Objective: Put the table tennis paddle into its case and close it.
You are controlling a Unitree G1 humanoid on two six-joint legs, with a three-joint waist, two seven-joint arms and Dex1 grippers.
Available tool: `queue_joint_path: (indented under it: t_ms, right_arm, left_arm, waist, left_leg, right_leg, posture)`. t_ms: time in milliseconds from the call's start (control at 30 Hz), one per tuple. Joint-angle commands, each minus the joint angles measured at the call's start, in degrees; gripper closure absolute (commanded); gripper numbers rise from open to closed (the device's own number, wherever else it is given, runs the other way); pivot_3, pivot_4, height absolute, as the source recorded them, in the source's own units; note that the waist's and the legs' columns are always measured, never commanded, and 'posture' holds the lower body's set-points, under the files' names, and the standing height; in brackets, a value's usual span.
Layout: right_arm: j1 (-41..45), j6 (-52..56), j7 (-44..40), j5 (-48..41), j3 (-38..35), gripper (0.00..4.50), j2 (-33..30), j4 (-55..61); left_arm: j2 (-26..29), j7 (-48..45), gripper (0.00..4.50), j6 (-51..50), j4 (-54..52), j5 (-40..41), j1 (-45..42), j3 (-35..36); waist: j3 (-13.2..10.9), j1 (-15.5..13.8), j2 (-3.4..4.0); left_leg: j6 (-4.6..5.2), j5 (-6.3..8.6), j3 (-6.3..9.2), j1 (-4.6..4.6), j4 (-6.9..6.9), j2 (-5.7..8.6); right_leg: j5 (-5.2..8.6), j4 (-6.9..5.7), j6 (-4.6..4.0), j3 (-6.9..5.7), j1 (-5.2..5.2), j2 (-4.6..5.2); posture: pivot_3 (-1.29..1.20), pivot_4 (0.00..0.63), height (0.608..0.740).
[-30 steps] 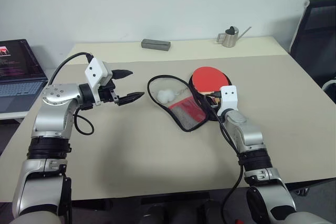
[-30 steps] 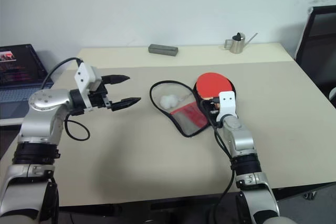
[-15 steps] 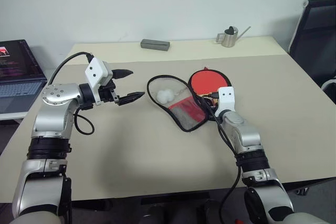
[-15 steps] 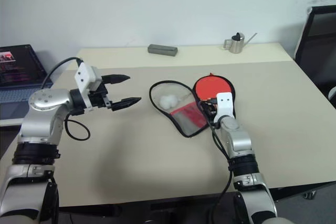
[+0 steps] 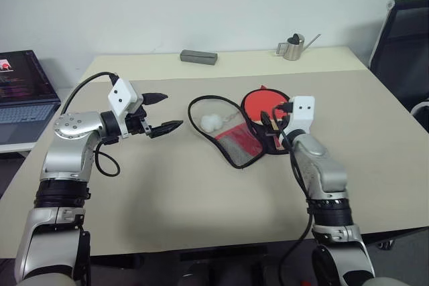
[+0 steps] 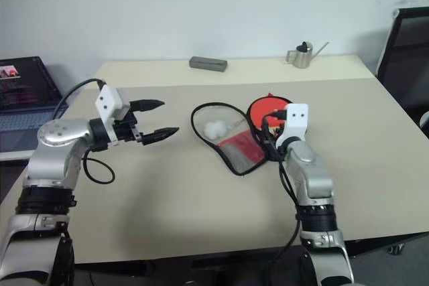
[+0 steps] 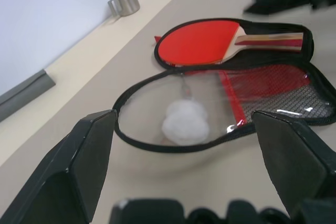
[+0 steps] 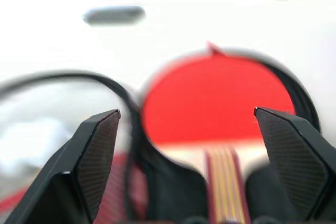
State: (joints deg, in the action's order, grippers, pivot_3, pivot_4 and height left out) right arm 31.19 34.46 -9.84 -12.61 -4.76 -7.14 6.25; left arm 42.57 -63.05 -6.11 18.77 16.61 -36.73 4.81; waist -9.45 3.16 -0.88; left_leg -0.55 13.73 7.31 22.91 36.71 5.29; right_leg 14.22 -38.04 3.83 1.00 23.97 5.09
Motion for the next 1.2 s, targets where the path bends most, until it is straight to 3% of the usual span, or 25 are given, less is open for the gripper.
queue_joint_path:
  t_ms: [33, 267, 600, 767, 1200]
  right_arm:
    - [-2.1, 3.9, -8.6, -4.7, 2.2, 0.02, -5.1, 9.1]
    - [-0.8, 9.3, -18.3, -10.9, -0.2, 0.02, -15.5, 12.4]
    - [8.8, 9.6, -26.6, -13.3, -4.7, 0.02, -28.5, -0.7]
    - [10.1, 7.1, -27.1, -12.5, -4.5, 0.02, -30.0, -3.1]
    - [0.7, 10.5, -21.6, -15.1, -7.5, 0.02, -28.1, 8.4]
  left_arm:
    - [1.5, -0.2, 0.00, 0.6, 1.6, -0.1, 0.0, 1.6]
    - [0.5, -1.1, 0.00, 3.5, 6.9, -2.2, 0.3, -0.2]
    - [-3.5, -0.7, 0.00, 3.7, 7.8, -3.6, 1.8, -2.6]
    - [-7.1, 1.5, 0.00, 4.9, 11.5, -5.4, 0.1, -4.0]
    - [-17.0, 7.6, 0.00, 14.5, 35.0, -13.0, -12.9, -7.5]
  waist:
    - [0.0, 0.0, 0.00]
    - [0.0, -0.1, 0.00]
    - [0.0, -0.6, -0.04]
    - [0.0, -0.7, -0.05]
    - [0.0, -1.5, -0.12]
  left_leg:
    - [0.00, 0.00, 0.02, 0.00, 0.01, -0.01]
    - [0.00, 0.00, 0.04, -0.03, 0.09, -0.03]
    - [0.01, 0.00, 0.06, -0.03, 0.15, -0.02]
    - [0.01, 0.00, 0.07, -0.04, 0.14, -0.05]
    - [0.00, 0.00, 0.08, 0.00, 0.21, -0.01]
  right_leg:
    - [0.00, 0.00, 0.00, -0.03, -0.02, 0.00]
    - [-0.01, -0.03, -0.02, -0.06, -0.10, -0.03]
    - [-0.02, 0.04, -0.02, -0.14, -0.23, 0.01]
    - [-0.01, 0.06, -0.02, -0.16, -0.25, 0.02]
    - [-0.02, 0.05, 0.00, -0.21, -0.27, 0.07]
  posture:
    - [0.00, 0.150, 0.740]
    - [0.00, 0.150, 0.740]
    - [0.00, 0.150, 0.740]
    - [0.00, 0.150, 0.740]
    - [0.00, 0.150, 0.740]
